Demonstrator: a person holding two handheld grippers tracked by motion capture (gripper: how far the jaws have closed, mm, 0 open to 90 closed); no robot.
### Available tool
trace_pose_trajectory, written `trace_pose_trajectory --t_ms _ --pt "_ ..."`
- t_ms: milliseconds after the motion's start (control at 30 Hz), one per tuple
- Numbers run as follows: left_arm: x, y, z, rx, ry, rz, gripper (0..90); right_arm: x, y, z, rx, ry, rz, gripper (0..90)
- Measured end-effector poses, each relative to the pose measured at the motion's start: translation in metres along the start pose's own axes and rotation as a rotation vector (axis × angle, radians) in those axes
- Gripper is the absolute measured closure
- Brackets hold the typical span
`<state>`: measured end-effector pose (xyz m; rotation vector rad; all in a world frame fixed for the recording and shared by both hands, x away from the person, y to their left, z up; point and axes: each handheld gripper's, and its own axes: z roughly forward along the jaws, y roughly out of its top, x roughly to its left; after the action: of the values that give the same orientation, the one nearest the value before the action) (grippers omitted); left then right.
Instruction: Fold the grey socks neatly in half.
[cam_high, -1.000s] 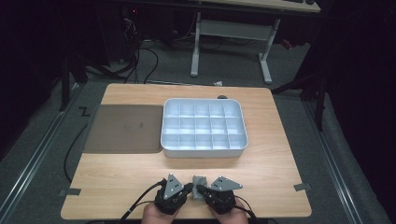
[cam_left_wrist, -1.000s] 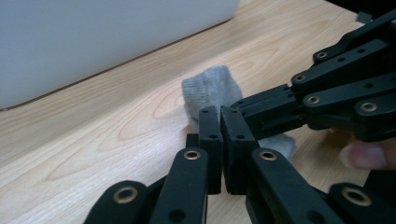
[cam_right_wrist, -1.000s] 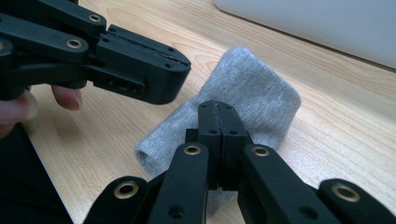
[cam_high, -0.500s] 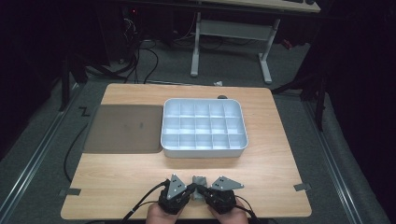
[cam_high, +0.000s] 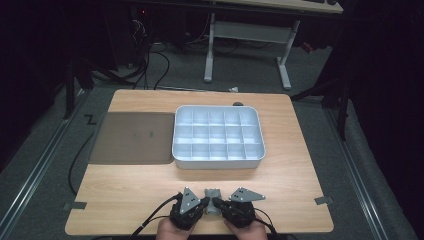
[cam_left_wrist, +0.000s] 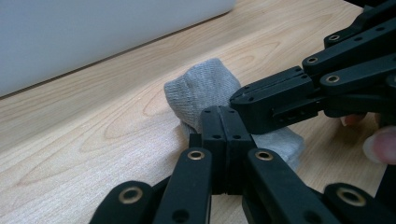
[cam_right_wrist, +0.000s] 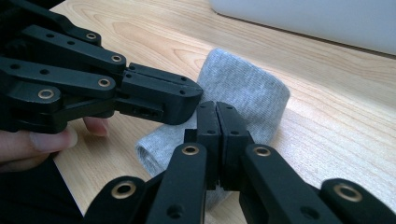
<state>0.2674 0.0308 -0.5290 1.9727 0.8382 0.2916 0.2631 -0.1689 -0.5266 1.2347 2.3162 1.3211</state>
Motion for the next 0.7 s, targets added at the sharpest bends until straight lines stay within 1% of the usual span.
trace_pose_trajectory --t_ms 233,533,667,700 --pt "-0.001 0.0 -0.001 -0.004 0.003 0.005 90.0 -0.002 0.001 -0.004 -0.003 -0.009 0.007 87.9" --pt "-0.002 0.0 -0.001 -0.002 0.002 0.007 90.0 -0.004 0.004 -0.01 -0.025 -0.015 0.01 85.9" --pt "-0.003 0.0 -0.001 -0.003 0.0 0.009 90.0 -0.006 0.007 -0.016 -0.042 -0.02 0.014 81.2" --pt "-0.003 0.0 0.0 -0.004 -0.001 0.009 90.0 -0.007 0.007 -0.017 -0.036 -0.022 0.021 79.2"
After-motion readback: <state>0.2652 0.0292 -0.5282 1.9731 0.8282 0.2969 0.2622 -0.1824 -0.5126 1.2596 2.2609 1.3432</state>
